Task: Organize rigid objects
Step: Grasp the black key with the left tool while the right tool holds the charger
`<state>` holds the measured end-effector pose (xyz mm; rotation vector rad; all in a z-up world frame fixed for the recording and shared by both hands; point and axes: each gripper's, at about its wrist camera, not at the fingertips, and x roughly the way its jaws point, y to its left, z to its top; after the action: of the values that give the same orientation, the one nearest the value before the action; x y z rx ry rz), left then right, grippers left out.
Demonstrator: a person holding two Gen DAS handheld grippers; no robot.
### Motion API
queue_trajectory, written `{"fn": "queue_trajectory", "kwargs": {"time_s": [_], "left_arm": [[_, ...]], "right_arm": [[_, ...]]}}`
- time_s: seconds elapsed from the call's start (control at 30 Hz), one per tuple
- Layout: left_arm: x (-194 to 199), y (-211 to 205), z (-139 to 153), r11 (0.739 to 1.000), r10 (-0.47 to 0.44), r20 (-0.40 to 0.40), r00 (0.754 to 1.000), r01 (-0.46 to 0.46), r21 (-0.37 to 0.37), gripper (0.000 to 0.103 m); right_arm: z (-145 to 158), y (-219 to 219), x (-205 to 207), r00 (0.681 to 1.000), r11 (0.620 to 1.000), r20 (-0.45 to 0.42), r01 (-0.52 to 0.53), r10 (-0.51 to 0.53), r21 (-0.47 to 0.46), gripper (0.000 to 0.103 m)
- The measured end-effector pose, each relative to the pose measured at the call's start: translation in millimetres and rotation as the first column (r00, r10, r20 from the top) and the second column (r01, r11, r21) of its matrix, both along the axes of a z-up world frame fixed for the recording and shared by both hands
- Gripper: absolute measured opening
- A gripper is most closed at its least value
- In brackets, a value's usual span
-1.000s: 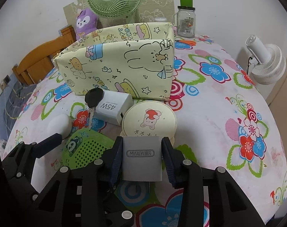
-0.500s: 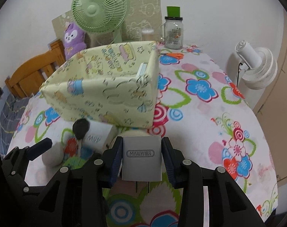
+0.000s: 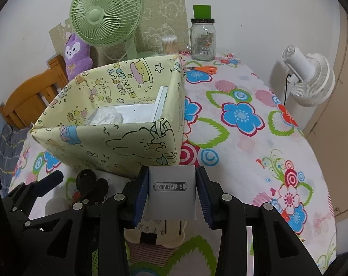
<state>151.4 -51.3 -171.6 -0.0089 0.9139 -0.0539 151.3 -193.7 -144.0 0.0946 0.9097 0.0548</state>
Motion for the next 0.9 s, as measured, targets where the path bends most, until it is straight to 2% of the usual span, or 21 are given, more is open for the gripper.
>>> {"fn": "queue_trajectory", "kwargs": {"time_s": [0.07,0.13,0.23,0.37,0.9], "left_arm": [[-1.5,-1.5,0.3,1.000,-0.012,0.009,1.000,0.012,-0.005,0.074],[-3.2,-4.0,1.2,1.000,-0.028,0.019,0.999,0.028,-0.012,0.061],[-4.6,-7.7,2.6,0.999,-0.047,0.024,0.999,0.048,-0.024,0.047],[-7.1,-11.0,4.0,0.997,-0.070,0.027,0.997,0.071,-0.040,0.033],[-23.0,-14.1,13.5,0.997,-0.074,0.041,0.996,0.075,-0.011,0.031]], "right_arm": [[-0.5,0.4,1.0,1.000,1.000,-0.001,0.002,-0.002,-0.003,0.044],[-0.8,1.4,1.2,1.000,1.000,0.000,0.003,-0.003,-0.006,0.044],[-0.9,1.7,1.5,1.000,1.000,-0.001,0.003,-0.003,-0.009,0.044],[-1.0,1.4,0.7,1.000,1.000,-0.004,0.006,-0.006,-0.004,0.044],[7.5,-1.0,-15.8,1.000,1.000,0.005,0.011,-0.011,-0.005,0.044]]}}
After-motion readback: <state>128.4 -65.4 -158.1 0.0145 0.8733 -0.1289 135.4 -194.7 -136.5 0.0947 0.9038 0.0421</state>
